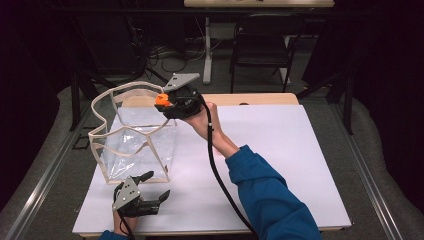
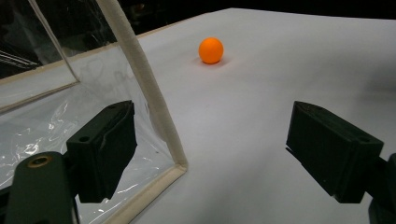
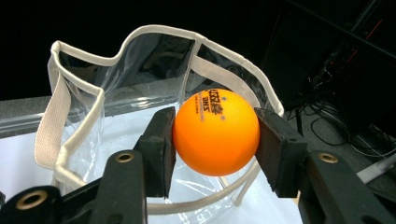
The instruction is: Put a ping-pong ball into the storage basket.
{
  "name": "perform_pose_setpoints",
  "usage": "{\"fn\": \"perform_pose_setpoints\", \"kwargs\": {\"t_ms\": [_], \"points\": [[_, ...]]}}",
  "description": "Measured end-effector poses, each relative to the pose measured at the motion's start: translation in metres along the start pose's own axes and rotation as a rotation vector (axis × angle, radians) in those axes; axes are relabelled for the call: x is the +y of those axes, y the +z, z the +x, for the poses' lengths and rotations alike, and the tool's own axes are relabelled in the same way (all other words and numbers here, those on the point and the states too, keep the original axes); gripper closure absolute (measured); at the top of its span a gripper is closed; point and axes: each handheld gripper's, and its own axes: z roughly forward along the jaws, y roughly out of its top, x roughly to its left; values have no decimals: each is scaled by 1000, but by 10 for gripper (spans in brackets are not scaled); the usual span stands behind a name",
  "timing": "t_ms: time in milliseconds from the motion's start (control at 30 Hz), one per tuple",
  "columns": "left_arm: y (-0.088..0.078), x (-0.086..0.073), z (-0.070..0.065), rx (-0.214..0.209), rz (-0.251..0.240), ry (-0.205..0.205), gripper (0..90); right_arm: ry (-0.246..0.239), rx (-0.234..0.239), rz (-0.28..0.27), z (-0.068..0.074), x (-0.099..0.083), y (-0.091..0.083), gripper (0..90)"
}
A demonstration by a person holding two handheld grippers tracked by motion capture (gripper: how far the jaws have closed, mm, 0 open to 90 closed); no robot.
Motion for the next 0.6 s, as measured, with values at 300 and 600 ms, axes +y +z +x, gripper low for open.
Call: {"fn": "perform_pose_setpoints", "kwargs": {"t_ms": [300,600], "points": [[0,0,0,-4,1,-5,159,7,9,1,3,-1,5,508],[0,-1,1,2,-1,-6,159,17,19,9,5,-2,13,508]]}}
